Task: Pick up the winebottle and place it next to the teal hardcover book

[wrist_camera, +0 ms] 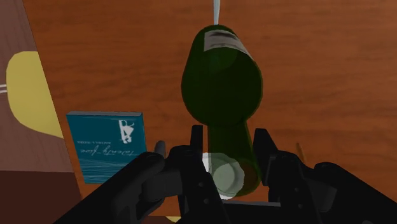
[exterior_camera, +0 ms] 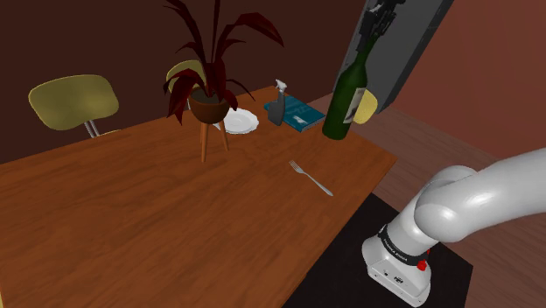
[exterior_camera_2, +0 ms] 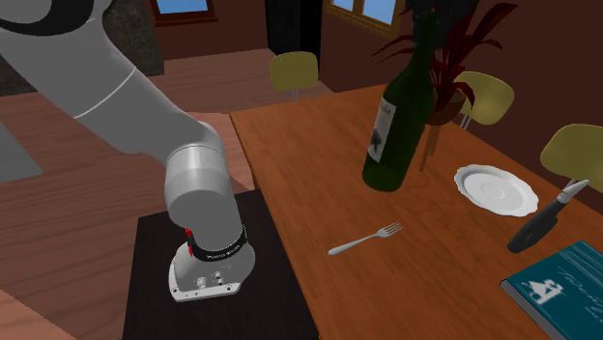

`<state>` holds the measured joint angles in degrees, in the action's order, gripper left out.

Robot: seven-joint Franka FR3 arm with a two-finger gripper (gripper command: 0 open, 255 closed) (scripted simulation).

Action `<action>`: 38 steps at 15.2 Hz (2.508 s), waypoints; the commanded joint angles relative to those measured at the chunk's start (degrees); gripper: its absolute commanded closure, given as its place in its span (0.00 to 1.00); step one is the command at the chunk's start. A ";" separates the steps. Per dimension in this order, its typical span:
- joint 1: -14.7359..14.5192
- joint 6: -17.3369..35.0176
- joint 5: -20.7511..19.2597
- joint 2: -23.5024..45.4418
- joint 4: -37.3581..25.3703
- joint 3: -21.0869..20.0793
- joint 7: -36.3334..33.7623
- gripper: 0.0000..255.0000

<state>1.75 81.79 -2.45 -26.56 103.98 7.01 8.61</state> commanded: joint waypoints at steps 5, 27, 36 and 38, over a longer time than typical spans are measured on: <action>1.30 7.43 -0.72 5.06 2.12 4.86 5.91 1.00; 5.74 26.15 5.44 28.19 -1.26 15.22 21.99 1.00; 5.77 32.90 5.94 29.07 4.69 15.22 22.52 1.00; 5.79 34.57 6.16 29.45 6.01 15.22 22.71 1.00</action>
<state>7.54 115.39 3.64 2.83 109.13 22.24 31.26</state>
